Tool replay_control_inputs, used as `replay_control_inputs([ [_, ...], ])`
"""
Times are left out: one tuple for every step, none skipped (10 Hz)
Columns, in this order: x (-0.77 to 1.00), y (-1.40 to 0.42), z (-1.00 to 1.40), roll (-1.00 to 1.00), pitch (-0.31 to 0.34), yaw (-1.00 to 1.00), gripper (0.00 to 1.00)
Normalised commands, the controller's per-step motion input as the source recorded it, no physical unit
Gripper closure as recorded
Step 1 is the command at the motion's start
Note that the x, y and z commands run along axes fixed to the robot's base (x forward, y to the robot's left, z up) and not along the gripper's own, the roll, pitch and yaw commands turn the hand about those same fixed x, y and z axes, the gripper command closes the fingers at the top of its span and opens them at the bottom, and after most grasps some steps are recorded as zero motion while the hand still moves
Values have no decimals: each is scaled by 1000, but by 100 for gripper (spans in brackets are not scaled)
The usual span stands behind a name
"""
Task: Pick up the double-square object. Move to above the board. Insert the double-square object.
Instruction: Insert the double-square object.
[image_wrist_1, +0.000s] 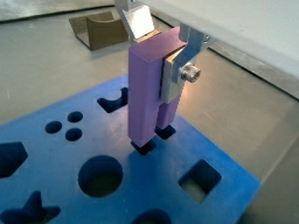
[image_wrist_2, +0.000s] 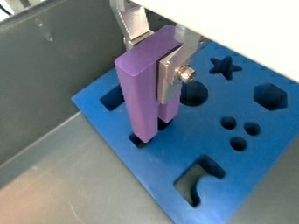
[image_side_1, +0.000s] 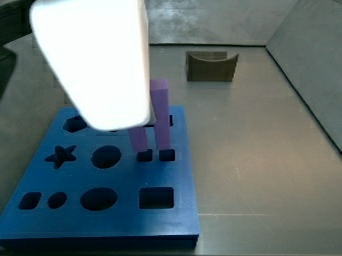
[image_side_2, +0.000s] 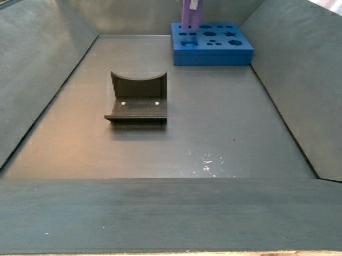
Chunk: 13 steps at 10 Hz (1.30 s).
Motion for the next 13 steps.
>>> replay_control_inputs([
  [163,-171,-334,0,0,-137,100],
  [151,-17,-231,29,0,-166,100],
  [129,0,-146,126,6,-146,100],
  [14,0,-126,237,0,-86,100],
  [-23,-34,-154,266,0,-17,100],
  [-49,-40,-180,217,-26,-9,100],
  [-20,-20,-206,197,-26,0,100],
  [0,-49,-209,114,-46,0,100],
  [0,-71,-189,49,-26,-3,100],
  [0,-111,-194,37,-11,-20,100],
  [97,-134,-183,0,0,-49,100],
  [117,-94,-191,0,0,-54,100],
  [126,0,-209,0,0,-37,100],
])
